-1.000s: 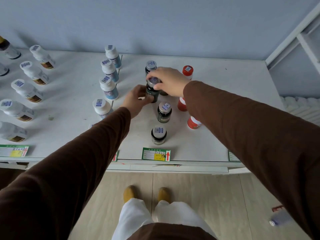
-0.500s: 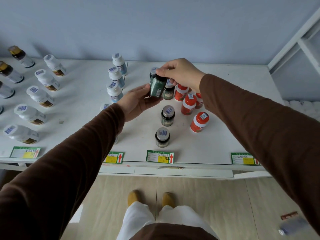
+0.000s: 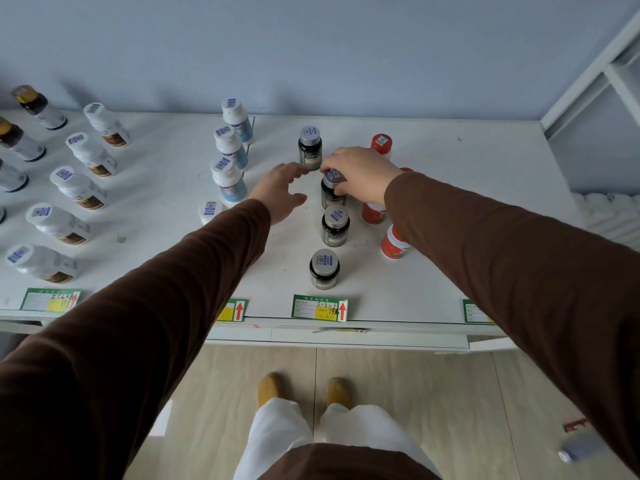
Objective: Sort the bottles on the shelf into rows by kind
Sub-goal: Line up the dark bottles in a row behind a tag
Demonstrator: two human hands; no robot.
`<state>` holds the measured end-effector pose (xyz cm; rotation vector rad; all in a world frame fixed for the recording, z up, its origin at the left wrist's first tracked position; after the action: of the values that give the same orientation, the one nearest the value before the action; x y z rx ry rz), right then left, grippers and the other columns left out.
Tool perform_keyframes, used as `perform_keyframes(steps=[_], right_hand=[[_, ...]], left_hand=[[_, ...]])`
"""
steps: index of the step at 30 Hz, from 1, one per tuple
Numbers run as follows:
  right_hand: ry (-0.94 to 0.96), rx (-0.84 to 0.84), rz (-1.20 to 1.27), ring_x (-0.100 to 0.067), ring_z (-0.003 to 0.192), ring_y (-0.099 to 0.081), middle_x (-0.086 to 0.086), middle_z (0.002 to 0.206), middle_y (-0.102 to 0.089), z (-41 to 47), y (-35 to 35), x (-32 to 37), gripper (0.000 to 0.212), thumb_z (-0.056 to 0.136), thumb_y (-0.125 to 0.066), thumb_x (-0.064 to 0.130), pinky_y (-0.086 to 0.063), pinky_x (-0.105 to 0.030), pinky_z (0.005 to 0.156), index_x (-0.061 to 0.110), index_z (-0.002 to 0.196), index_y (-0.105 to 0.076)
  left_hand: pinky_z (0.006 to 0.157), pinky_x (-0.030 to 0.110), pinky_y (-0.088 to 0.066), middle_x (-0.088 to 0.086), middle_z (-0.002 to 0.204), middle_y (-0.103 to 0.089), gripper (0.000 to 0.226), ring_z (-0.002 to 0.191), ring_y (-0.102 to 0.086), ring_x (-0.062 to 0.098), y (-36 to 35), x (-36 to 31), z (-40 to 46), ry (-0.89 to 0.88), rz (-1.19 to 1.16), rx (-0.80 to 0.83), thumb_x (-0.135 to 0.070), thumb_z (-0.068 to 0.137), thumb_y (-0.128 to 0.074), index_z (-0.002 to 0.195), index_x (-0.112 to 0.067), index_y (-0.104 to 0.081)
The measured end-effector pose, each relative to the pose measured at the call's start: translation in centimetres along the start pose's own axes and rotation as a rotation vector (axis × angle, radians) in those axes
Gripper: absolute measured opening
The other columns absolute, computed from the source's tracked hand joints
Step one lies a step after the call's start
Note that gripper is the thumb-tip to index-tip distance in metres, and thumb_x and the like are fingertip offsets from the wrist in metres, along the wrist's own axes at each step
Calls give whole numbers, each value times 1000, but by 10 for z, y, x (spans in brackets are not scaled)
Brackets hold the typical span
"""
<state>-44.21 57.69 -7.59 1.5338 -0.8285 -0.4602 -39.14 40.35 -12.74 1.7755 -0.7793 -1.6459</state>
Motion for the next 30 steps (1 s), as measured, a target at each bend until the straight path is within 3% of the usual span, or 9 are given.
perform_keyframes(steps=[4,9,13,16,21,23,27,30], right_hand=[[61,-35,-86,-33,105,-57,-10,122,-56,4,-14,-4,43,88,-67,13,-43,-38,81,17,130,-57],[98,-61,-150,-32,103,-57,-12,120,-52,4,-16,-5,44,88,-68,15,-44,-39,78,13,130,-56],[38,-115,88,-23,93,-56,-6,115,-54,0,6,-17,36,89,-67,27,-45,-36,80,21,124,-63],[-73,-232,178,-23,97,-60,-5,110,-60,7,32,-42,25,95,-57,20,-41,-31,84,22,118,-66],[-6,100,-22,-28,119,-51,-6,135,-50,29,32,-42,57,91,-52,2,-43,-43,99,32,139,-50],[40,187,-145,-29,113,-54,-5,131,-52,40,25,-33,61,86,-50,-1,-45,-44,92,34,136,-50],[74,183,-226,-32,99,-57,-8,115,-55,56,10,-26,42,85,-50,-3,-46,-42,83,22,118,-57],[-30,104,13,-26,98,-55,-7,112,-56,62,22,-41,37,90,-59,11,-41,-36,80,24,124,-57]], left_hand=[[90,28,-41,6,125,-58,48,110,-55,22,-1,3,1,1,87,-24,-17,84,-69,130,-18,-55],[92,30,-43,5,124,-58,46,110,-56,22,-3,2,5,29,101,-42,-19,84,-69,128,-18,-56],[95,34,-46,6,122,-61,44,108,-57,22,0,-5,12,38,98,-44,-17,85,-68,127,-15,-57],[96,34,-47,5,121,-63,41,108,-58,22,3,-8,23,55,91,-42,-16,85,-66,125,-14,-58],[97,33,-47,2,120,-65,39,109,-59,20,-2,-8,44,83,52,26,-15,86,-66,124,-15,-60],[100,35,-46,4,120,-65,38,109,-60,22,-6,-8,53,84,10,64,-11,85,-66,123,-13,-61],[101,34,-46,8,120,-67,35,111,-61,24,-10,-6,70,89,-16,129,-7,86,-61,121,-12,-62],[95,35,-49,15,114,-68,29,105,-62,29,-7,-9,78,102,-140,127,-5,92,-53,119,-5,-64]])
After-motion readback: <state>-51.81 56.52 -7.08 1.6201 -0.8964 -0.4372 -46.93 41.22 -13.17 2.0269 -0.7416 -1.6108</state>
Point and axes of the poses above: each hand's wrist, its own z-axis towards the middle knuckle, its own y-axis out of the back of the hand, x = y × z, the point moved 2 cm from there along z, towards the middle knuckle
